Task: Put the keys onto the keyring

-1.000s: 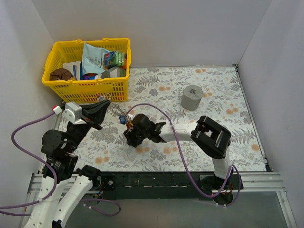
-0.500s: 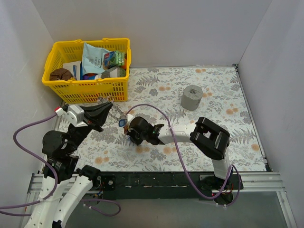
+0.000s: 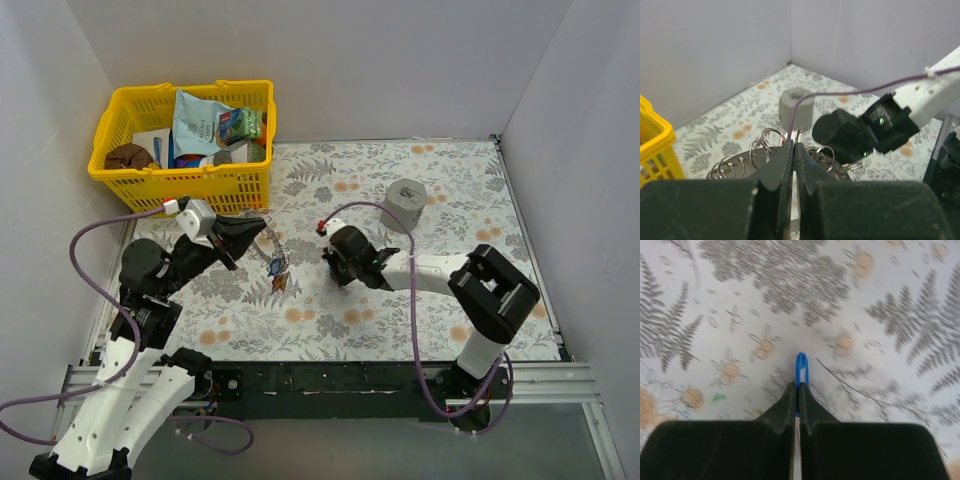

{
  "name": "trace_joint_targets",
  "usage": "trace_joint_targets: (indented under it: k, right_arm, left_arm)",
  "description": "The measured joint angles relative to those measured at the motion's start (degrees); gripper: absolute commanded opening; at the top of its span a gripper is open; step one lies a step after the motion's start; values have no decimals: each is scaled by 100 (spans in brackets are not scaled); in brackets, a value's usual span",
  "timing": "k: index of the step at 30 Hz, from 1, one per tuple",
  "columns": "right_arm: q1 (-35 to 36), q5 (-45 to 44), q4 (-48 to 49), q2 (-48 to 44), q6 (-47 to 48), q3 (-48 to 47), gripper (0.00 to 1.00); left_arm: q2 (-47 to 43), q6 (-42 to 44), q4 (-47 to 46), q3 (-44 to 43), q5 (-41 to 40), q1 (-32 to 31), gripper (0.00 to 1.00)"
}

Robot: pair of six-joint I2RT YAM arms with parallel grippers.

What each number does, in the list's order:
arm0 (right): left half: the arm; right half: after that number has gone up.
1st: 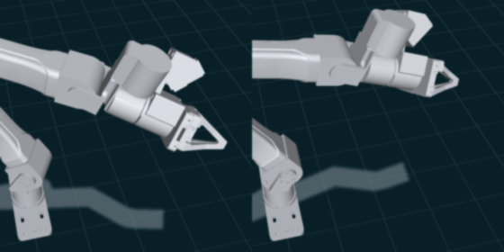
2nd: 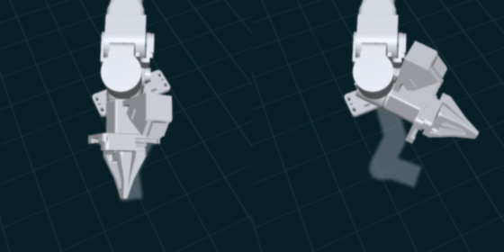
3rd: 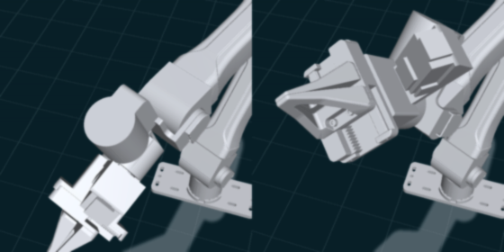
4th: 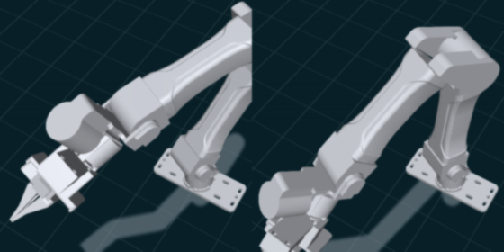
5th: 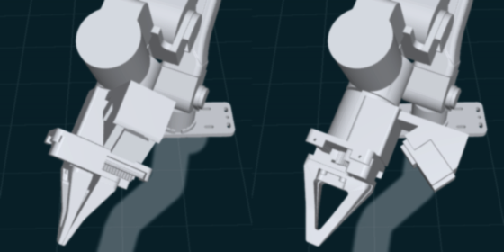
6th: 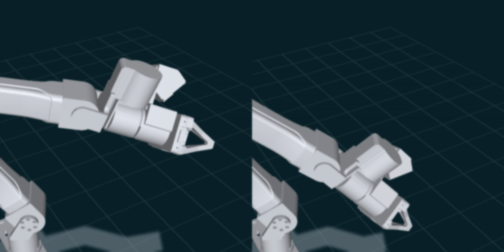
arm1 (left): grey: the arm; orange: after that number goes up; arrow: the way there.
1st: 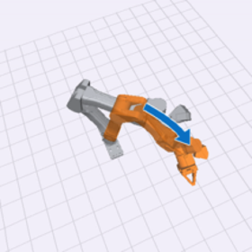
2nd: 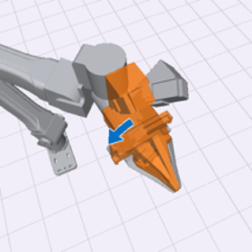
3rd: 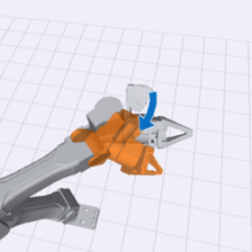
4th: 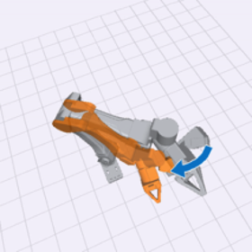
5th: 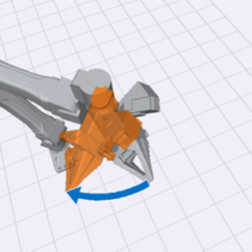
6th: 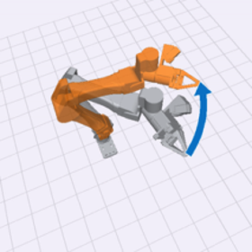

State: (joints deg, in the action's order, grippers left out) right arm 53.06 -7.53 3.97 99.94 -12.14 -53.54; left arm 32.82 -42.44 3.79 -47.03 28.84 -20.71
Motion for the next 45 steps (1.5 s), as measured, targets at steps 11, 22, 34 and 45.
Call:
trace_joint_targets:
  k: [11, 22, 34, 45]
  right_arm:
    - [-479, -2, -553, -1187, -431, 1049, 7]
    - [-772, 13, -1102, -1735, -723, 1058, 78]
    - [-1202, 323, -855, -2922, -691, 1506, 76]
    - [-1399, 861, -844, -2907, -396, 1685, 73]
  left_arm:
    - [1552, -44, -339, 356, 713, 0, 0]
    - [1939, -245, -564, 667, 800, -50, 0]
    - [2037, -260, -752, 997, 804, -92, 0]
    - [2151, -166, -881, 1145, 916, -116, 0]
